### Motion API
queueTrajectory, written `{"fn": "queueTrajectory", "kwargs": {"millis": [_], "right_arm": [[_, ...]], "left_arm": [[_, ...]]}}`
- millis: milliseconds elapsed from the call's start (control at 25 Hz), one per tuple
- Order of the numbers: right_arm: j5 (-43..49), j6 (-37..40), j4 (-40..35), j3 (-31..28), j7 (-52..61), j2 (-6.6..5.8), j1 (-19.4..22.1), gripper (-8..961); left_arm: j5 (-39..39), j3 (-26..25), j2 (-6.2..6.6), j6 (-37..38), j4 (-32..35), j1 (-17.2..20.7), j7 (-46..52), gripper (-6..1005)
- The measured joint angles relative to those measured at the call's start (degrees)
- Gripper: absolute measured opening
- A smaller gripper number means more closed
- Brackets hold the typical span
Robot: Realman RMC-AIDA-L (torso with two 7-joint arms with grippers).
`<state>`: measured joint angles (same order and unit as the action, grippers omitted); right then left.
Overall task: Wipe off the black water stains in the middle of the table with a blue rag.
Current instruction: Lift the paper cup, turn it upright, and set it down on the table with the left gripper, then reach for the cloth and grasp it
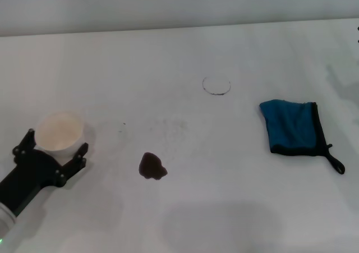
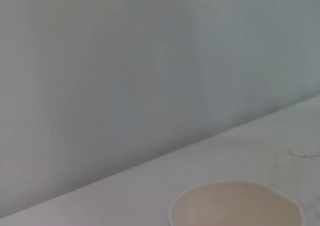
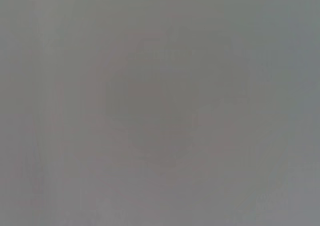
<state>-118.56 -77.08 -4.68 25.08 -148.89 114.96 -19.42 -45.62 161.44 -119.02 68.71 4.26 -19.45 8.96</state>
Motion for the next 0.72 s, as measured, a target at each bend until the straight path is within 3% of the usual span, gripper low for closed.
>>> {"fn": "queueTrajectory", "kwargs": {"millis": [240, 720], "right_arm": [[0.0, 0.0, -0.4, 0.1, 0.0, 0.00, 0.0, 854], [0.0, 0.0, -0.6, 0.1, 0.0, 0.09, -0.6, 854]], "left_arm": [[-1.1, 0.0, 0.02, 1.1, -0.1, 2.0, 0.0, 883], [-1.0, 0.5, -0.13, -2.4, 0.0, 2.2, 0.4, 883]]}}
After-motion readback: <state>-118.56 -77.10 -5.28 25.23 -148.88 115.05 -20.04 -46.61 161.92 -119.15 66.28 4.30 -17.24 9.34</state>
